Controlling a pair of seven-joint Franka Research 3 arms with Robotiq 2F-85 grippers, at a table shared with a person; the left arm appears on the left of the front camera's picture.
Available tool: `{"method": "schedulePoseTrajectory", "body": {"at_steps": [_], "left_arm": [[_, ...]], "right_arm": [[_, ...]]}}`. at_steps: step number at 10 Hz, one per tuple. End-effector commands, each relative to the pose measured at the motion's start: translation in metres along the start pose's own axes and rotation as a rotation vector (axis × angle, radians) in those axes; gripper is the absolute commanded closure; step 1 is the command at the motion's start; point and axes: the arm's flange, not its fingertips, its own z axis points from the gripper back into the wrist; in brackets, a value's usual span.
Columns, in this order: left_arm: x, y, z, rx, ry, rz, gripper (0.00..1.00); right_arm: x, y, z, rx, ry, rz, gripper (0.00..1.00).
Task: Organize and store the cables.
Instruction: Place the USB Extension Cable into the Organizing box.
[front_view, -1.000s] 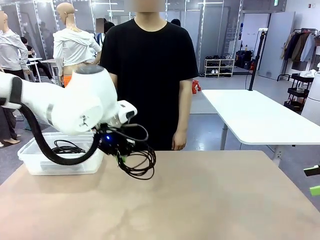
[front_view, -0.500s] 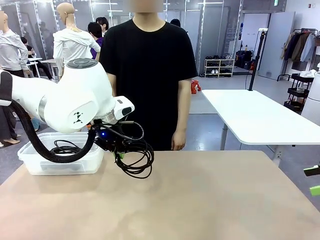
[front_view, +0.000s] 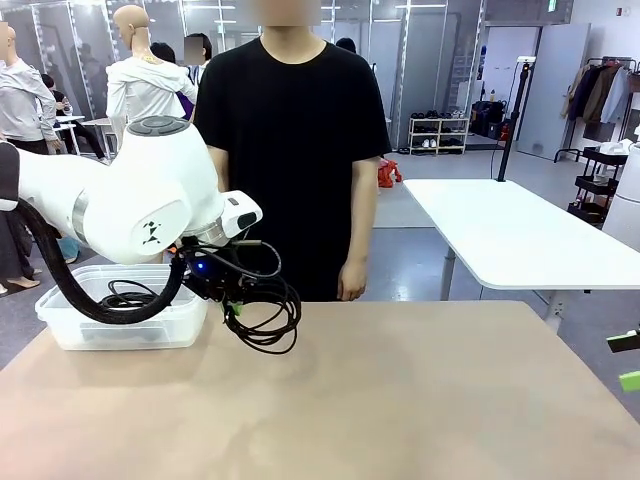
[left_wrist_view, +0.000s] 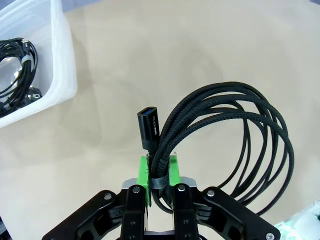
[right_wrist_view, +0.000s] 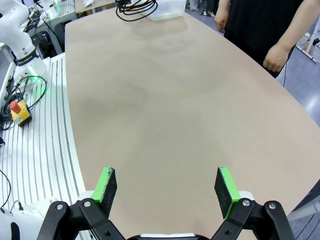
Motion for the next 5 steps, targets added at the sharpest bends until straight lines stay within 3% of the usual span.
{"method": "schedulePoseTrajectory", "body": {"at_steps": [1, 2, 5], "left_arm": [[0.023, 0.039, 0.009, -0.011, 0.048, -0.047, 0.82], [0.033, 0.069, 0.008, -0.036, 0.079, -0.034, 0.82], [0.056, 0.169, 0.005, -0.066, -0.004, 0.002, 0.82]], "right_arm": [[0.001, -0.003, 0.000, -0.004, -0.015, -0.008, 0.00], [0.001, -0.003, 0.000, -0.004, -0.015, -0.008, 0.00], [0.001, -0.003, 0.000, -0.004, -0.015, -0.008, 0.00]]}}
